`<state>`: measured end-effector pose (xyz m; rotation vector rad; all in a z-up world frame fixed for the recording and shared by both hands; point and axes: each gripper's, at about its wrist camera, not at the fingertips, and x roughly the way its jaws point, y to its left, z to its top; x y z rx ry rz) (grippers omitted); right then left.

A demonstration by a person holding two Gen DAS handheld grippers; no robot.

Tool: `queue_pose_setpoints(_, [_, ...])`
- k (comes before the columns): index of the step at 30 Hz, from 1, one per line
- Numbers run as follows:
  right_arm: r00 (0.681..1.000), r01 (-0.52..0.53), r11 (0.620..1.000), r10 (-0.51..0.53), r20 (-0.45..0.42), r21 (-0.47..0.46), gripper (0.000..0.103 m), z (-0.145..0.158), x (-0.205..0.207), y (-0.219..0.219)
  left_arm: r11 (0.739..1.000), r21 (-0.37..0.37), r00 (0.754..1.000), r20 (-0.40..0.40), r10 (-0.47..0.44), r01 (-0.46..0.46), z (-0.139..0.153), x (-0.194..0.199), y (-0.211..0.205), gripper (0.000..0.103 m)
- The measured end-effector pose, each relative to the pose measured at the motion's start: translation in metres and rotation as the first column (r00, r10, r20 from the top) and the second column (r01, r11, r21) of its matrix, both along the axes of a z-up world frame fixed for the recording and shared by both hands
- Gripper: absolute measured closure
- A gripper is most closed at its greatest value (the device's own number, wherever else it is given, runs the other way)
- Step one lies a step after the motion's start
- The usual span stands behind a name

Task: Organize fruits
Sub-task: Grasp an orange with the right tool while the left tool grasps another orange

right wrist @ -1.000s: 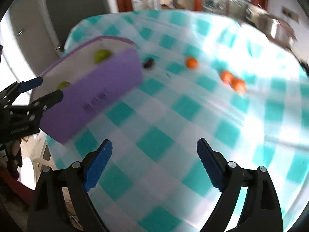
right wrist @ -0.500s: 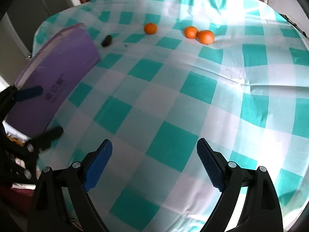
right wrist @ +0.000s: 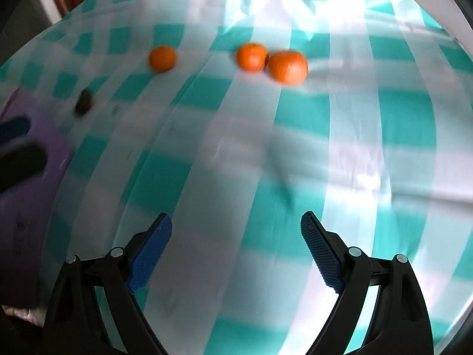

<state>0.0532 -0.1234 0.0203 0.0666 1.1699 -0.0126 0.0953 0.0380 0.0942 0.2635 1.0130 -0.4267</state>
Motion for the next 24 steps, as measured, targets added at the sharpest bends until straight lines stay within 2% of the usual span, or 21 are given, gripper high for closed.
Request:
queue_pose_setpoints(2, [1.000, 0.020, 1.000, -0.019, 0.017, -0.017, 0.018, -0.002, 0.025, -0.005, 0.998, 0.039, 0.998, 0.038, -0.048, 0.047, -0.006, 0.002, -0.010, 0.002])
queue_pose_setpoints(3, [0.998, 0.050, 0.998, -0.048, 0.035, -0.042, 0.018, -0.004, 0.052, -0.015, 0.996, 0.054, 0.996, 0.048, -0.069, 0.067, -0.010, 0.002, -0.014, 0.002])
queue_pose_setpoints(5, [0.997, 0.065, 0.995, -0.062, 0.045, -0.074, 0.018, -0.007, 0.073, -0.024, 0.988, 0.098, 0.989, 0.076, -0.124, 0.117, -0.018, -0.001, -0.024, 0.002])
queue_pose_setpoints(7, [0.997, 0.065, 0.993, -0.060, 0.050, -0.098, 0.021, -0.009, 0.085, -0.029, 0.981, 0.159, 0.984, 0.117, -0.135, 0.116, -0.026, -0.005, -0.029, 0.002])
queue_pose_setpoints(9, [0.997, 0.045, 0.990, -0.037, 0.061, -0.134, 0.027, -0.013, 0.112, -0.039, 0.972, 0.201, 0.978, 0.144, -0.151, 0.120, -0.032, -0.007, -0.030, 0.002])
queue_pose_setpoints(13, [0.997, -0.008, 0.990, 0.020, 0.080, -0.144, 0.029, -0.014, 0.135, -0.039, 0.960, 0.232, 0.963, 0.183, -0.200, 0.155, -0.034, -0.013, -0.032, 0.002])
queue_pose_setpoints(15, [0.996, -0.021, 0.994, 0.031, 0.085, -0.108, 0.039, -0.014, 0.139, -0.041, 0.954, 0.238, 0.946, 0.219, -0.238, 0.184, -0.029, -0.019, -0.038, 0.002])
queue_pose_setpoints(16, [0.996, -0.021, 0.994, 0.031, 0.085, -0.108, 0.047, -0.014, 0.139, -0.041, 0.948, 0.237, 0.933, 0.239, -0.268, 0.212, -0.026, -0.021, -0.043, 0.002])
queue_pose_setpoints(17, [0.996, -0.017, 0.996, 0.024, 0.087, -0.091, 0.057, -0.014, 0.140, -0.042, 0.945, 0.236, 0.930, 0.238, -0.280, 0.224, -0.025, -0.019, -0.046, 0.002])
queue_pose_setpoints(20, [0.994, 0.055, 0.997, -0.051, 0.092, -0.050, 0.060, -0.011, 0.125, -0.047, 0.960, 0.203, 0.956, 0.181, -0.230, 0.192, -0.028, 0.008, -0.055, 0.002])
queue_pose_setpoints(22, [0.989, 0.110, 0.994, -0.108, 0.099, -0.020, 0.060, -0.010, 0.109, -0.052, 0.978, 0.165, 0.981, 0.129, -0.146, 0.124, -0.031, 0.040, -0.058, 0.002])
queue_pose_setpoints(24, [0.983, 0.155, 0.988, -0.156, 0.096, 0.010, 0.060, -0.010, 0.088, -0.055, 0.988, 0.143, 0.993, 0.091, -0.076, 0.062, -0.035, 0.068, -0.062, 0.002])
